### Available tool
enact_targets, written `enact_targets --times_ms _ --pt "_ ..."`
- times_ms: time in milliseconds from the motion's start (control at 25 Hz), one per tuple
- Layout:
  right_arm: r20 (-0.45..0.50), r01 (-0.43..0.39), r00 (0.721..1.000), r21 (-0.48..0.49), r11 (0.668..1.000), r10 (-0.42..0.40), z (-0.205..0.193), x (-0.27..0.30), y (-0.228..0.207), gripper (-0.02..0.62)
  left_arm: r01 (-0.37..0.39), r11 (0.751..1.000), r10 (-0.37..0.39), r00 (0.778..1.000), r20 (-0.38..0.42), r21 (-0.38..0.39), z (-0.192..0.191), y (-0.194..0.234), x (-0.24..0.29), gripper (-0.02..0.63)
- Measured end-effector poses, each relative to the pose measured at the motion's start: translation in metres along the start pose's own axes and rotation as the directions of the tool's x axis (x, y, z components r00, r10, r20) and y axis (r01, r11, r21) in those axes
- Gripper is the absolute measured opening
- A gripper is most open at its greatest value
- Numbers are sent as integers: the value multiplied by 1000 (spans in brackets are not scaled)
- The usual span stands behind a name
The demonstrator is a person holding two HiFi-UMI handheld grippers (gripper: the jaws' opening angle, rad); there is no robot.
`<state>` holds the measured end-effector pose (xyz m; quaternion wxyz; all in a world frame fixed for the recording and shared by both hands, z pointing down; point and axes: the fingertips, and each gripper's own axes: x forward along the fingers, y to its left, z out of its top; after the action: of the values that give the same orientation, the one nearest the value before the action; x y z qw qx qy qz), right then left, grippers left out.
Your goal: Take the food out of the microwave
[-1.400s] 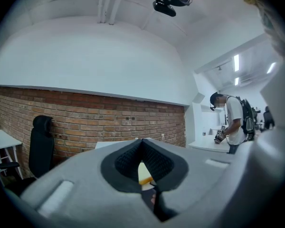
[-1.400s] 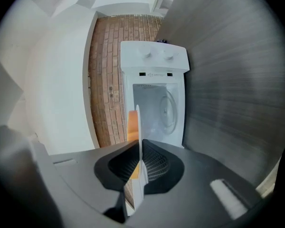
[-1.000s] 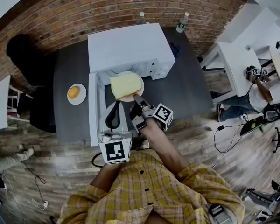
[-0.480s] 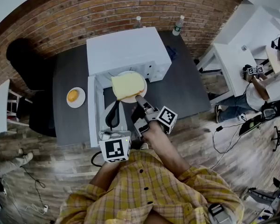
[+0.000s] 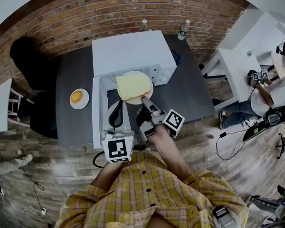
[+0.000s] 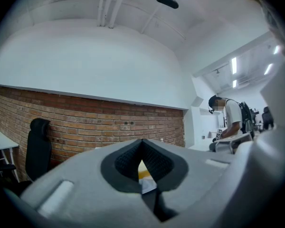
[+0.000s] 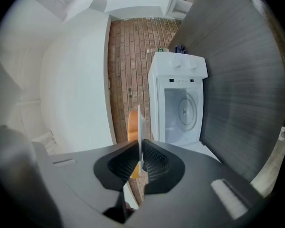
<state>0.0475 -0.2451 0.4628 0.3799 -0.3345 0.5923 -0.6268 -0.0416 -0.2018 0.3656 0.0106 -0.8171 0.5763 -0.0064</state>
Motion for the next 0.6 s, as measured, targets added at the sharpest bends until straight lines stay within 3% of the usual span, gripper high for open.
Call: enact_targets --times_ms 600 --pt "20 -7 1000 -10 1000 7 7 -2 9 20 -4 1000 4 1000 -5 1 -1 2 0 0"
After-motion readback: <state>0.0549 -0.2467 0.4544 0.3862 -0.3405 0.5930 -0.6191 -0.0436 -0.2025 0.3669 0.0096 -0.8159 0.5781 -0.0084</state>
